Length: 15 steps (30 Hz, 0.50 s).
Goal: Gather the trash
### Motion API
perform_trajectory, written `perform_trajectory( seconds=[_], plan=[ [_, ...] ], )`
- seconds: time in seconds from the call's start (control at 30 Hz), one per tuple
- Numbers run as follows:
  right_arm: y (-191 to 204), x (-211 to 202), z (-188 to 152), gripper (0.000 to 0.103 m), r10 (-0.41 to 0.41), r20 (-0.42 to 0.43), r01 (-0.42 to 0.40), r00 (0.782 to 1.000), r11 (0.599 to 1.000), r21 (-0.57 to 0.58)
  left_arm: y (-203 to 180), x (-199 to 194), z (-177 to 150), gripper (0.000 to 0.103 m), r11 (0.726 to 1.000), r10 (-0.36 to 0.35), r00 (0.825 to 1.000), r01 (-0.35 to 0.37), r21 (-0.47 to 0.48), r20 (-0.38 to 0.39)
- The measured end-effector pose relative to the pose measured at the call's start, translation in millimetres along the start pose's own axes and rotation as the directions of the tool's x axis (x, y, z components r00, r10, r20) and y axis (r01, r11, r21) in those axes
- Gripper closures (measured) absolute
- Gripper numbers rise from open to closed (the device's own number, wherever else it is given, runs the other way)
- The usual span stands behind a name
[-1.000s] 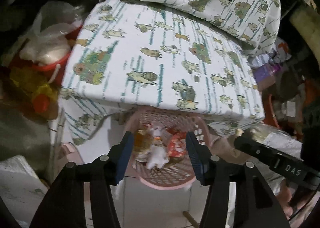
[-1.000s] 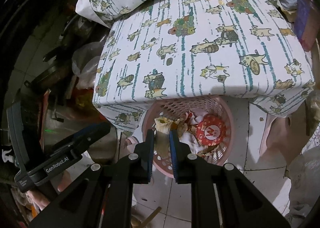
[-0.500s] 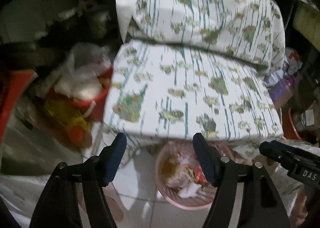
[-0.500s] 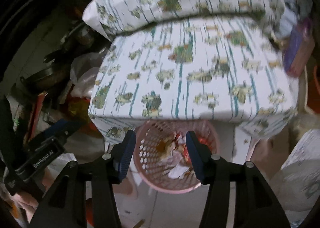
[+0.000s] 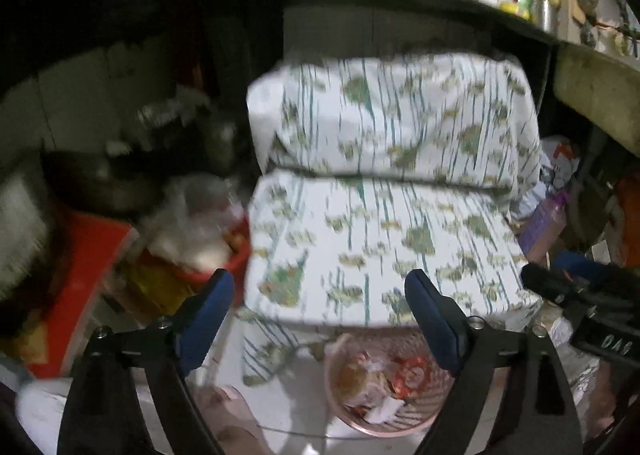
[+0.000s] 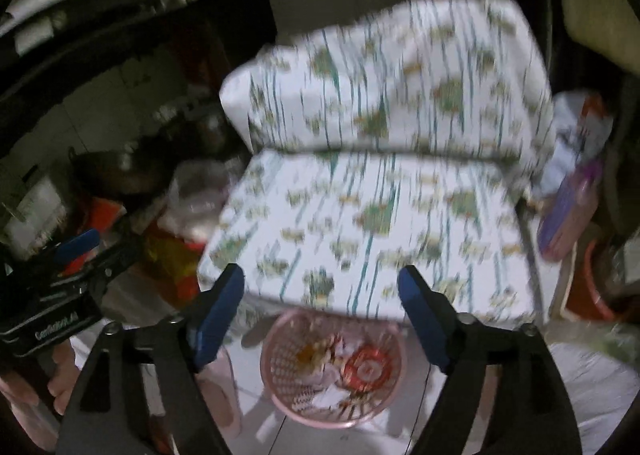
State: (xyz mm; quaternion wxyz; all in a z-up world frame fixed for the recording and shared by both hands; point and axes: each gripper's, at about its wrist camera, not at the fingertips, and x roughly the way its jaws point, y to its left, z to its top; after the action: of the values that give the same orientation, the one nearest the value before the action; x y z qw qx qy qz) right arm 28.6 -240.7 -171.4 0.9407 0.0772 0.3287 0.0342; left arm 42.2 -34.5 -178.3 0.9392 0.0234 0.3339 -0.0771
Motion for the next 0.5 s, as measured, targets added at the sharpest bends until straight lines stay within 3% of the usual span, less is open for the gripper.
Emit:
perform_trajectory(
  seconds=[0.17,0.33,0.5],
  plan=[
    [15.4,-55.0,38.3,0.017,-0.049,0.094,0.051,0.994,0.998,-0.023,-6.1,-56.8,31.3,0.014,0.997,-0.002,0.994,-0.006,0.078,0.111],
    [30.4,-114.9,72.0,0.000,-0.045,0.228,0.046,0.973,0.999,-0.001,-6.3,-114.5,55.3,0.000,0.998,0.005,0.970,-0.020,0.058,0.244],
    [46.8,-158.8,93.1,0.000,-0.036,0.259,0.045,0.965,0.999,-0.029,-7.6,-160.1,73.2,0.000,0.998,0.025,0.954,-0.041,0.047,0.299]
  ],
)
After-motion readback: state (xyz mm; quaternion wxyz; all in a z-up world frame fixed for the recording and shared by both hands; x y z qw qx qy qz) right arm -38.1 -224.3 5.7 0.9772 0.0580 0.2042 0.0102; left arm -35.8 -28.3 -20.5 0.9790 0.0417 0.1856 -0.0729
